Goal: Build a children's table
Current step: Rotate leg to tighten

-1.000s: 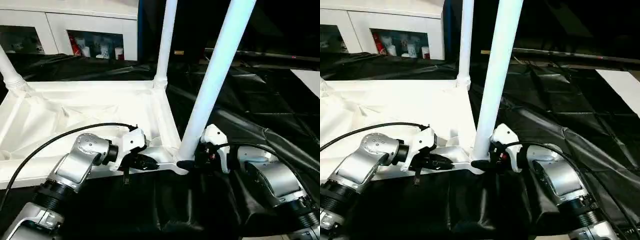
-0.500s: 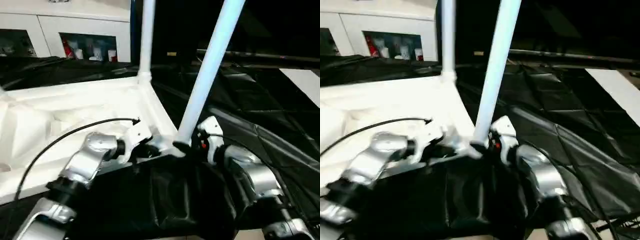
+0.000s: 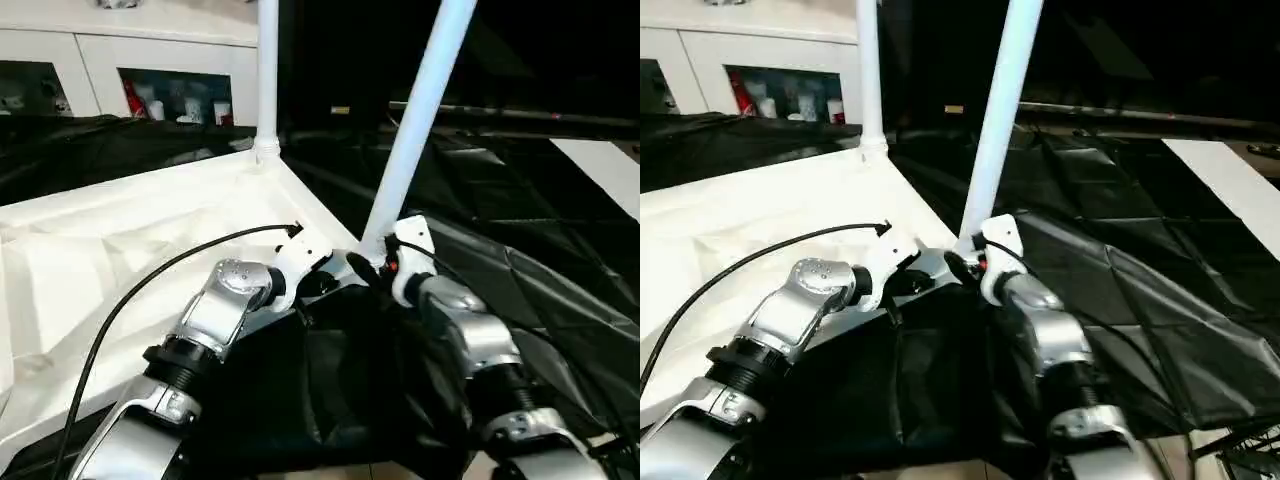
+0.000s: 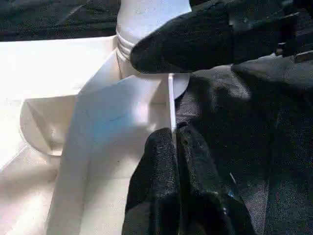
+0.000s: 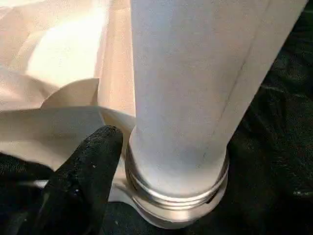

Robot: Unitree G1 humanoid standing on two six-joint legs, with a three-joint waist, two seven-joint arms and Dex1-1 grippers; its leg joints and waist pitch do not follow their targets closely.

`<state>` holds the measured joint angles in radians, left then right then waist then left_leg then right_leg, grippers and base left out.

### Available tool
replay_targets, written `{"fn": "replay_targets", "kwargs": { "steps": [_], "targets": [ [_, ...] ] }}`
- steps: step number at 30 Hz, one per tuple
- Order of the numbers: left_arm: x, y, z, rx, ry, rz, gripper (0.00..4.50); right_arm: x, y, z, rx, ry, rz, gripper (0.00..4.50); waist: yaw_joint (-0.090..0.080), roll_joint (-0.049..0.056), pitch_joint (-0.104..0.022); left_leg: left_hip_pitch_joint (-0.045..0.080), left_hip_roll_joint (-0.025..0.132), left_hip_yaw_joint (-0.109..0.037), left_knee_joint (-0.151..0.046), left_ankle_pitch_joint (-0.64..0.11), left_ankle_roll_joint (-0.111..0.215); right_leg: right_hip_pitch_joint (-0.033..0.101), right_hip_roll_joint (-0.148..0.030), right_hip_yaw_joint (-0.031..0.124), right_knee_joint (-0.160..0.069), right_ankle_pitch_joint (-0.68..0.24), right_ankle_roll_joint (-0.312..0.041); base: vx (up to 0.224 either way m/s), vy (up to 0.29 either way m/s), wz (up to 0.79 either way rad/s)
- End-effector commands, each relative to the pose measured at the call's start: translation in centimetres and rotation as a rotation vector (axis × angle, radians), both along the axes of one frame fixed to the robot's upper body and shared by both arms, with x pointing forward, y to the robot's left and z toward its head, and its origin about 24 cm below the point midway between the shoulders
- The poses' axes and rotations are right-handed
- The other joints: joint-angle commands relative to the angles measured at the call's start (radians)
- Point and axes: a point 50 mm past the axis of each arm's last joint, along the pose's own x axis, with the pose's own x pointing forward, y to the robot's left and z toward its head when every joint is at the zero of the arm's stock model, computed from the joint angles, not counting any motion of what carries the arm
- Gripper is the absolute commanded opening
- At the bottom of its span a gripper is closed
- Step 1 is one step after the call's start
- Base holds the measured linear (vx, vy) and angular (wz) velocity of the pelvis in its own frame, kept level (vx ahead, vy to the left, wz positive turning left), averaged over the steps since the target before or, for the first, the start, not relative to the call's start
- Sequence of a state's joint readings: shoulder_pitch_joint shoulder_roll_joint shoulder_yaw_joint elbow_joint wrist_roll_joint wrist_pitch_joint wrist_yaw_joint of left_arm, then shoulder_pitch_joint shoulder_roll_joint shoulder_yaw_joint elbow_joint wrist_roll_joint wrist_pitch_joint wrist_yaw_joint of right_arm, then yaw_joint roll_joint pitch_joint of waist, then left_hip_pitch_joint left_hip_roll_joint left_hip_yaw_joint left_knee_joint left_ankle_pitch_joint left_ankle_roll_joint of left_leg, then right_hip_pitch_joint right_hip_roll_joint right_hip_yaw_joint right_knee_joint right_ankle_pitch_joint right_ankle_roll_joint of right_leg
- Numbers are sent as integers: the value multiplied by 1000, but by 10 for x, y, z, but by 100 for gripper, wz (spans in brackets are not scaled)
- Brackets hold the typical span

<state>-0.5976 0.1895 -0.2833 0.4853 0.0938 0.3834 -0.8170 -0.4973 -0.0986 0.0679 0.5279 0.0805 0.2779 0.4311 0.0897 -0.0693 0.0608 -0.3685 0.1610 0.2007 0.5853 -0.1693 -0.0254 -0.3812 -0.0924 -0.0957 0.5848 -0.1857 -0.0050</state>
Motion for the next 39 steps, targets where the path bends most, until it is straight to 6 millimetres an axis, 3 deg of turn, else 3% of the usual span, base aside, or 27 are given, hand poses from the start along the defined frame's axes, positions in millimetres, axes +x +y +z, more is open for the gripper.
{"fn": "replay_targets", "kwargs": {
  "steps": [1, 4, 7, 9, 14, 16, 17, 23, 25, 34, 39],
  "targets": [
    [-10, -13, 2, -55, 3, -134, 0, -16, 13, 6, 18, -10, 264, 382, 0, 15, -57, 32, 87, -55, -91, -443, -71, 14, -93, 64, -91, -413, -119, 0, 0, 0],
    [-13, -4, 1, -53, 8, -189, 0, -22, -4, 10, -2, -7, 332, 382, 3, 8, -59, 30, 88, -44, -89, -386, -43, 16, -89, 69, -78, -316, -148, 0, 0, 0],
    [-20, 5, 3, -69, 13, -285, 0, -27, -20, 16, -16, -10, 401, 382, 11, 4, -60, 19, 85, -42, -82, -316, -13, 26, -98, 72, -77, -335, -155, 0, 0, 0],
    [-23, 8, 4, -85, 29, -314, 0, -29, -25, 18, -26, -12, 427, 382, 12, 6, -60, 24, 85, -40, -81, -306, -8, 22, -95, 72, -75, -335, -167, 0, 0, 0],
    [-31, 23, 9, -87, 61, -414, 0, -36, -39, 24, -71, 4, 531, 382, 23, 3, -63, 21, 89, -38, -80, -236, 11, 29, -89, 67, -56, -239, -204, 0, 0, 0],
    [-32, 25, 10, -89, 66, -425, 0, -38, -39, 25, -78, 6, 554, 382, 23, 8, -62, 26, 89, -36, -82, -246, 4, 24, -86, 67, -58, -244, -207, 0, 0, 0],
    [-34, 27, 11, -91, 69, -433, 0, -40, -39, 24, -82, 9, 574, 382, 23, 1, -61, 26, 89, -35, -82, -253, 1, 24, -87, 68, -58, -247, -207, 0, 0, 0],
    [-40, 33, 10, -94, 85, -470, 0, -47, -33, 19, -105, 34, 647, 382, 21, -2, -58, 24, 88, -37, -83, -282, -11, 23, -91, 69, -67, -325, -183, 0, 0, 0],
    [-40, 34, 9, -93, 84, -469, 0, -47, -33, 19, -107, 35, 651, 346, 20, -2, -57, 24, 88, -39, -84, -294, -20, 23, -93, 69, -69, -359, -172, 0, 0, 0],
    [-40, 35, 11, -98, 78, -468, 0, -49, -30, 18, -85, 42, 668, 281, 21, -7, -60, 23, 88, -37, -81, -256, -11, 25, -91, 69, -61, -303, -184, 0, 0, 0],
    [-42, 38, 10, -93, 85, -464, 0, -51, -28, 17, -73, 46, 685, 276, 20, -9, -60, 21, 86, -36, -79, -241, -3, 27, -91, 69, -60, -294, -187, 0, 0, 0]
  ]
}}
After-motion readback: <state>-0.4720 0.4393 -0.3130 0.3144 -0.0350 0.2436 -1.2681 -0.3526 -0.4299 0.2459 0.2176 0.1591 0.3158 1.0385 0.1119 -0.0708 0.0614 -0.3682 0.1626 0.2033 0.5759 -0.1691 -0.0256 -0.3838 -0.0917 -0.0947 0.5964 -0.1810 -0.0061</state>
